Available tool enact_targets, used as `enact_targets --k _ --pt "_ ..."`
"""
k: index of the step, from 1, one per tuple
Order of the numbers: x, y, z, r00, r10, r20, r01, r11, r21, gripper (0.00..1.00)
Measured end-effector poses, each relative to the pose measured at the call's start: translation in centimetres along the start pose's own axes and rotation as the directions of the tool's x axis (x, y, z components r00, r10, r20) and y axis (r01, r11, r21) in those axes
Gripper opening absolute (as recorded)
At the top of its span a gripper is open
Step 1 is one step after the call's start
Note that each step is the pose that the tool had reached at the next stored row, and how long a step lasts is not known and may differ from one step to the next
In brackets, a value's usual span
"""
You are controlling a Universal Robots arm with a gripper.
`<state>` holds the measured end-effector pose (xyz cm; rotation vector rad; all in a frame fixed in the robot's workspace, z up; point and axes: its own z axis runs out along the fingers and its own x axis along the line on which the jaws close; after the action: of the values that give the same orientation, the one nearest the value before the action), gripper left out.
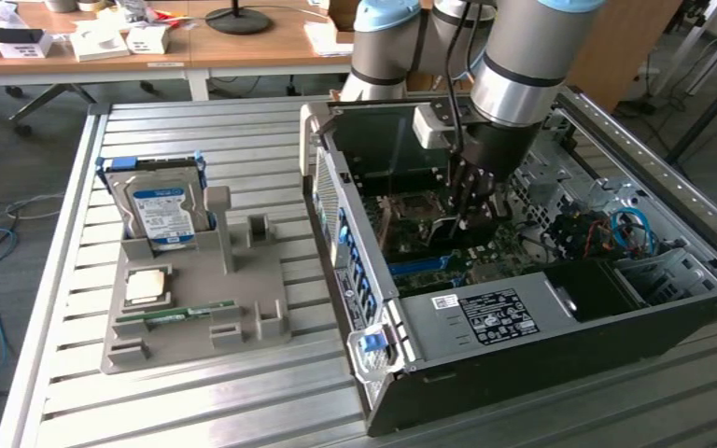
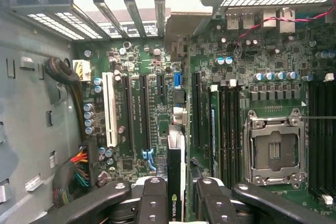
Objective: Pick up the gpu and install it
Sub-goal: 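Insert the gpu into the slot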
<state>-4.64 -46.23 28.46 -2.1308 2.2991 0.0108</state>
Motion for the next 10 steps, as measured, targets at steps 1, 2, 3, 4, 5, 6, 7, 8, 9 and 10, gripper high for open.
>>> enact_targets --k 1,2,3,4,5,6,7,8,9,10 --pt "0.00 0.00 0.00 1.0000 0.000 0.0000 0.000 1.0000 0.0001 0.26" --pt "0.00 0.00 0.00 1.0000 0.000 0.0000 0.000 1.0000 0.0000 0.26" --pt "0.00 0.00 0.00 1.0000 0.000 0.0000 0.000 1.0000 0.0000 0.26" --pt "0.00 0.00 0.00 1.0000 0.000 0.0000 0.000 1.0000 0.0001 0.26" --pt "0.00 0.00 0.00 1.0000 0.000 0.0000 0.000 1.0000 0.0001 0.26" --pt "0.00 0.02 0.00 1.0000 0.000 0.0000 0.000 1.0000 0.0001 0.26" --pt "0.00 0.04 0.00 1.0000 0.000 0.0000 0.000 1.0000 0.0001 0.26" --pt "0.00 0.04 0.00 1.0000 0.000 0.0000 0.000 1.0000 0.0000 0.26" --pt "0.00 0.04 0.00 1.0000 0.000 0.0000 0.000 1.0000 0.0000 0.26" --pt "0.00 0.04 0.00 1.0000 0.000 0.0000 0.000 1.0000 0.0001 0.26"
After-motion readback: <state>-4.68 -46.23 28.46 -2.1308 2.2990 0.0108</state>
